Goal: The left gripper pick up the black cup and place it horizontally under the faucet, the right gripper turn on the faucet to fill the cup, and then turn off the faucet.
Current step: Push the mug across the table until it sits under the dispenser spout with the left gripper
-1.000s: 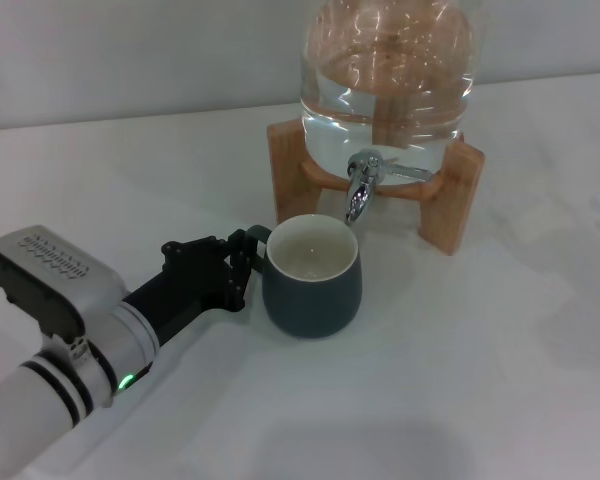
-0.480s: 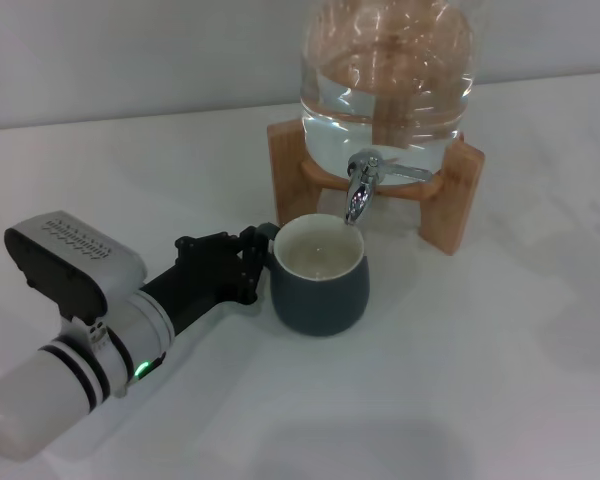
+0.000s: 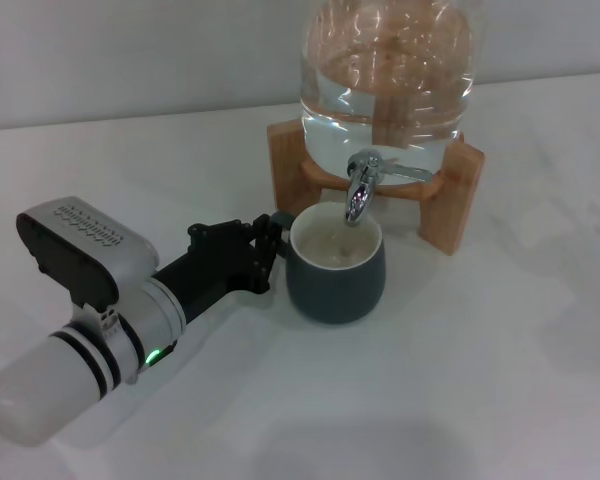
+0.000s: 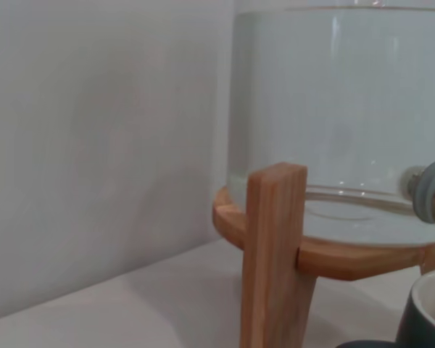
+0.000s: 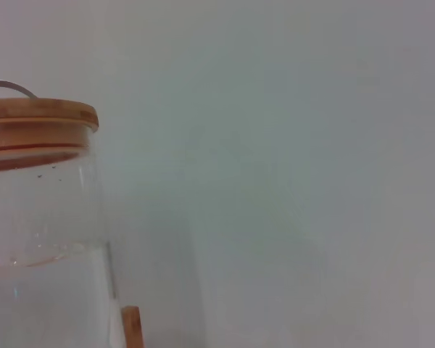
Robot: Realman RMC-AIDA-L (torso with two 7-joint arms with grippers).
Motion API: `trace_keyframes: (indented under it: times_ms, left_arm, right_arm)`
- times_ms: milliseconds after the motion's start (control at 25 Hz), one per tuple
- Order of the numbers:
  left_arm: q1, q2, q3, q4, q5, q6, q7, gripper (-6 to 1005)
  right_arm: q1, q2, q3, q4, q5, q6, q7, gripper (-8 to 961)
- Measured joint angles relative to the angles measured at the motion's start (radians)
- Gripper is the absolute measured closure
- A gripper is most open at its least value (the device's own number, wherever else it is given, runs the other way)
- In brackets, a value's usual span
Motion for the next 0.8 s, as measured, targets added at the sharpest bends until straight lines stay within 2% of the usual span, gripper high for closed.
trace_keyframes:
  times_ms: [800]
  left_arm:
    - [0.004,-0.002,0.01,-0.028,0.013,-0.008,0.003,856]
  right_arm:
    - [-0.001,0.0,0.008,0.002,0.001,0.03,-0.002,99]
